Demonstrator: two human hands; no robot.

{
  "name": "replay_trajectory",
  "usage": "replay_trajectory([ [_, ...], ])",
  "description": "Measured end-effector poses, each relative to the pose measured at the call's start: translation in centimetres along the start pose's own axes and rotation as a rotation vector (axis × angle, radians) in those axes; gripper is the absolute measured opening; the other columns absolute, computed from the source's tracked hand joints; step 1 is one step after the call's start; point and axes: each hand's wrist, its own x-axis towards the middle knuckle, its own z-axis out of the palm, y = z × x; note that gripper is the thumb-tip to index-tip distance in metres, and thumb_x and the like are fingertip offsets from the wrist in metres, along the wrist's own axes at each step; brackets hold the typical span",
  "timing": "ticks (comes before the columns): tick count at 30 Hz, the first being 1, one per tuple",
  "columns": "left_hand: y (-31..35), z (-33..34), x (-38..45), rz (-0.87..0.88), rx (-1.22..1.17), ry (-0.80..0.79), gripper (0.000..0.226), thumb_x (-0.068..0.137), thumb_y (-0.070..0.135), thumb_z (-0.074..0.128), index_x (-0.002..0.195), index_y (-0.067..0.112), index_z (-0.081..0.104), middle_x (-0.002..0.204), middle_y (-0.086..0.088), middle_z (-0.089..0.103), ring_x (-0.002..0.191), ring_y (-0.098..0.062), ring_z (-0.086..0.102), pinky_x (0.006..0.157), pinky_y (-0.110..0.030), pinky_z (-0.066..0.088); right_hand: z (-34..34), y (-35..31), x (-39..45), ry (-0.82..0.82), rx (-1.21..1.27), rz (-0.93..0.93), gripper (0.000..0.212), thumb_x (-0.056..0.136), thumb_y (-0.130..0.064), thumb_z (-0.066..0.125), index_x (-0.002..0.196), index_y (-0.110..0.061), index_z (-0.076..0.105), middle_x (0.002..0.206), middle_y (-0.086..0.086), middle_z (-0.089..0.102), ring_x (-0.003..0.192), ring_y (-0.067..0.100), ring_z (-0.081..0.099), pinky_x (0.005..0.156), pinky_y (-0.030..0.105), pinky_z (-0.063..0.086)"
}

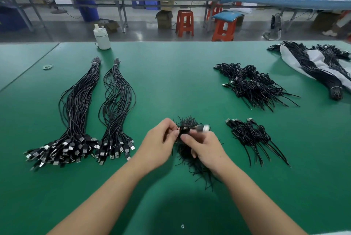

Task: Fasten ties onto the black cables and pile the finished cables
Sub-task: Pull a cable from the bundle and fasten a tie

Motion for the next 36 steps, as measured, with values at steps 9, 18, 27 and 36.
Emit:
replay_trajectory([
  [9, -0.6, 0.3, -0.5, 0.454, 0.454, 0.036, 0.020, 0.080, -0.007, 0.054, 0.092, 0.008, 0.056, 0.088, -0.006, 0.052, 0.079, -0.026, 0.048, 0.073, -0.037, 0.046, -0.6, 0.1, 0.0, -0.160, 0.216, 0.138, 0.042, 0.104, -0.030, 0.049, 0.075, -0.004, 0.062, 0.056, 0.006, 0.041, 0.044, 0.011, 0.026, 0.043, 0.021, 0.022],
  [18, -2.3, 1.7, -0.1, 0.736, 0.595, 0.179, 0.016, 0.089, -0.003, 0.054, 0.097, 0.009, 0.062, 0.089, -0.007, 0.058, 0.078, -0.023, 0.047, 0.070, -0.032, 0.041, -1.8, -0.4, 0.1, -0.190, 0.115, 0.229, 0.043, 0.103, -0.032, 0.049, 0.073, -0.007, 0.068, 0.059, 0.008, 0.054, 0.046, 0.013, 0.038, 0.046, 0.023, 0.032],
  [27, -12.1, 0.4, 0.7, 0.038, 0.604, 0.230, 0.022, 0.092, 0.009, 0.060, 0.113, 0.004, 0.065, 0.111, -0.010, 0.061, 0.103, -0.025, 0.057, 0.093, -0.039, 0.045, -7.9, 0.9, 2.5, 0.159, -0.524, 0.243, 0.036, 0.103, -0.023, 0.044, 0.082, -0.005, 0.067, 0.066, -0.009, 0.058, 0.050, 0.007, 0.041, 0.044, 0.016, 0.029],
  [36, -15.8, 0.7, 0.0, -0.013, 0.695, 0.256, 0.026, 0.077, 0.000, 0.068, 0.104, 0.001, 0.066, 0.103, -0.012, 0.061, 0.097, -0.028, 0.056, 0.083, -0.044, 0.047, -19.0, 3.8, 5.6, 0.453, -0.937, 0.394, 0.037, 0.097, -0.017, 0.046, 0.061, -0.012, 0.047, 0.056, 0.005, 0.044, 0.053, 0.023, 0.037, 0.052, 0.029, 0.031],
])
